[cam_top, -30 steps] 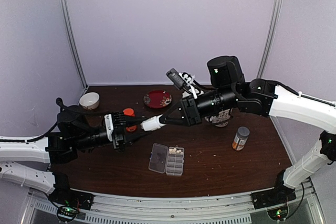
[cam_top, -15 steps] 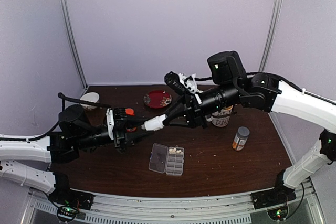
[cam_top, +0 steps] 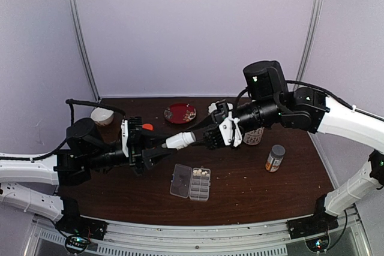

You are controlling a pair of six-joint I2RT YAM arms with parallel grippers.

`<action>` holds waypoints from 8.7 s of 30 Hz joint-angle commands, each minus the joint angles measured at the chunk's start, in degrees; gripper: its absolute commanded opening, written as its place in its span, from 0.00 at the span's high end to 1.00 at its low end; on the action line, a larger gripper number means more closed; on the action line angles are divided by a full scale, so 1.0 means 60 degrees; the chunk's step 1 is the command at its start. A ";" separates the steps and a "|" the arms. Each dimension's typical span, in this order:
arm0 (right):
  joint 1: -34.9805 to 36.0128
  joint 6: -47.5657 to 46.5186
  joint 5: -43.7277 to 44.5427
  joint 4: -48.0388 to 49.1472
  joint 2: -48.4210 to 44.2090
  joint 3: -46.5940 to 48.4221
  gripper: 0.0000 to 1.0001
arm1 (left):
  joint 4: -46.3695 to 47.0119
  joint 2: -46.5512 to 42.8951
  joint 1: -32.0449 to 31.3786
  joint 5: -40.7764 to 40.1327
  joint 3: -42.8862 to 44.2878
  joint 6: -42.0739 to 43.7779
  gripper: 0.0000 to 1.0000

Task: Sort the pills into containers
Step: Unscrew the lid of the pill bottle, then open the lid of the pill bottle, then place the lid of the pill bottle at the center of the board, then pour the pill into the compartment of the pill container.

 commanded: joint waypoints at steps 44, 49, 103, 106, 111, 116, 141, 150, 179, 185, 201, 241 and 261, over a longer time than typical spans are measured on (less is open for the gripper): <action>0.0964 1.8894 0.0780 0.1816 -0.1981 -0.0892 0.00 | 0.0205 -0.0684 0.0007 -0.0122 -0.0019 0.0604 0.85; 0.0861 1.9054 0.0975 0.0544 -0.1607 -0.0213 0.05 | 0.0115 -0.0786 0.0005 0.0000 0.0010 0.0790 0.85; 0.0618 1.5217 -0.0071 -0.0267 0.0295 0.1242 0.81 | 0.0184 -0.0454 0.0008 0.0522 0.0147 0.0821 0.86; 0.0619 1.2849 -0.0679 -0.0242 0.0439 0.1479 0.90 | 0.0237 -0.0256 0.0012 0.0598 0.0307 0.0825 0.86; 0.0634 0.8243 -0.0631 -0.0381 0.0299 0.1584 0.92 | 0.0233 -0.0072 0.0013 0.0711 0.0493 0.0787 0.87; 0.0637 0.3665 -0.0240 -0.0291 0.0060 0.1220 1.00 | 0.0327 -0.0044 0.0007 0.0679 0.0479 0.0719 0.87; 0.0593 -0.8060 0.2110 0.2975 -0.2139 -0.2536 1.00 | 0.0617 0.0087 0.0005 0.0719 0.0133 0.0581 0.88; 0.0575 -0.5197 0.2003 0.3992 -0.2763 -0.3143 1.00 | 0.0799 0.0035 0.0002 0.0581 -0.0093 0.0549 0.89; 0.1107 1.1840 0.4883 0.7434 -0.4790 -0.8281 1.00 | 0.1385 0.1347 0.0028 -0.0576 -0.2839 0.1464 0.90; 0.1113 1.2130 0.4862 0.7365 -0.4796 -0.8474 1.00 | 0.2194 0.2779 0.0029 -0.0501 -0.2825 0.1443 0.93; 0.1152 1.3838 0.5829 0.6727 -0.4103 -0.9172 1.00 | 0.3022 0.4511 0.0107 -0.0184 -0.2660 0.1775 0.94; 0.0520 1.5306 0.3540 0.3525 -0.0234 -0.5955 0.95 | 0.3728 0.5858 0.0285 0.0059 -0.2366 0.1954 0.95; 0.1192 1.6685 0.3305 0.6230 0.1523 -0.5834 1.00 | 0.3017 0.5952 0.0296 -0.0001 -0.2070 0.1882 0.95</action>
